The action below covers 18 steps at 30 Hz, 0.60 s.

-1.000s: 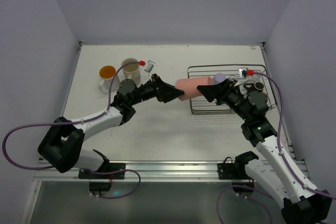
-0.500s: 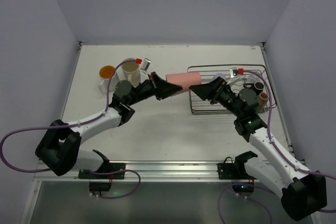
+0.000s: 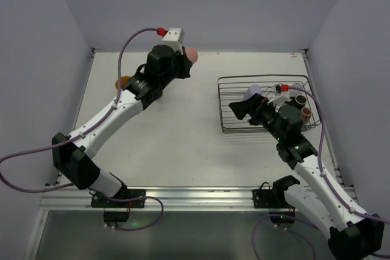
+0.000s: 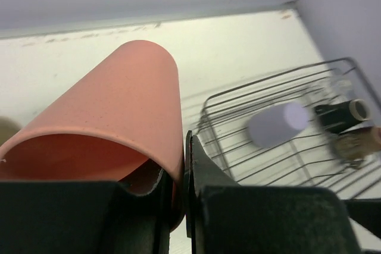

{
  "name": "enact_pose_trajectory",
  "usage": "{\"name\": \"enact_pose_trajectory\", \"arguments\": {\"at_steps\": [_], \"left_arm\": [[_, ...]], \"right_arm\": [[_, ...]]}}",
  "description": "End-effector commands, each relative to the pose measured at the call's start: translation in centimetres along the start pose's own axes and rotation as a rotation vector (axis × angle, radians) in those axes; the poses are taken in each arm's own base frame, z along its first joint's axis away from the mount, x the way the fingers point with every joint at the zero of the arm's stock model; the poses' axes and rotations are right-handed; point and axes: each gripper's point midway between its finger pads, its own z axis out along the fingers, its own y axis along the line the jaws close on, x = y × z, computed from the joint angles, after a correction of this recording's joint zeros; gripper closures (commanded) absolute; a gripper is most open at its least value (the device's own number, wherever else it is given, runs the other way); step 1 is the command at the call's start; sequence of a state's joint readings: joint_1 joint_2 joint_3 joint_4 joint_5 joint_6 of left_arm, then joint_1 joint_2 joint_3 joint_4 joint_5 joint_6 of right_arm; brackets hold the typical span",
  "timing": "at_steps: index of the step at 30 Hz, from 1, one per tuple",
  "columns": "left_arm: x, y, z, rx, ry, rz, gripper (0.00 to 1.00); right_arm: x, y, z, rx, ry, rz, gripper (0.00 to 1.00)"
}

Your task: Unload the cups from the dish rack

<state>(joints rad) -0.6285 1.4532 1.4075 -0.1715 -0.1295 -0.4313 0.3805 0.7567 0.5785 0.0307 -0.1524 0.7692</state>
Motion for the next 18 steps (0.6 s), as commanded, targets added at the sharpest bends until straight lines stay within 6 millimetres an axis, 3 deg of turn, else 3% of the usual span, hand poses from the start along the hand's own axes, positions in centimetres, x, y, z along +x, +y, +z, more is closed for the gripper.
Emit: {"name": "enact_pose_trajectory", "arguments": {"at_steps": [1, 2, 4, 5, 10, 13, 15, 18], "left_arm": [[5.9, 6.9, 0.7, -0.283, 0.29, 0.226, 1.0], [7.6, 8.0, 1.9, -0.302, 0.356, 0.246, 1.0], [8.2, 8.3, 2.6, -0.287, 0.424, 0.253, 1.0], [9.7, 9.3, 3.6, -0.299, 0.476, 0.267, 1.0], [11.4, 10.3, 5.7, -0.295, 0.59, 0.29, 1.0], [11.9, 10.7, 6.2, -0.293, 0.647, 0.3, 1.0], [13.7, 11.2, 6.4, -0.294, 0.713, 0.312, 1.0], [14.7, 11.5, 6.6, -0.29, 0.745, 0.32, 1.0]], "right_arm": [[-1.9, -0.1, -0.3, 0.054, -0.04, -0.095, 0.01], [-2.1, 0.1, -0.4, 0.052, -0.04, -0.101, 0.01], [-1.8, 0.0, -0.5, 0.053, -0.026, -0.117, 0.01], [-1.9, 0.1, -0.6, 0.048, -0.025, -0.124, 0.01], [-1.3, -0.1, -0.7, 0.045, -0.002, -0.145, 0.01], [-1.0, -0.3, -0.7, 0.045, 0.01, -0.152, 0.01], [-0.9, -0.4, -0.6, 0.048, 0.016, -0.158, 0.01], [-0.8, -0.3, -0.5, 0.043, 0.022, -0.16, 0.01]]}}
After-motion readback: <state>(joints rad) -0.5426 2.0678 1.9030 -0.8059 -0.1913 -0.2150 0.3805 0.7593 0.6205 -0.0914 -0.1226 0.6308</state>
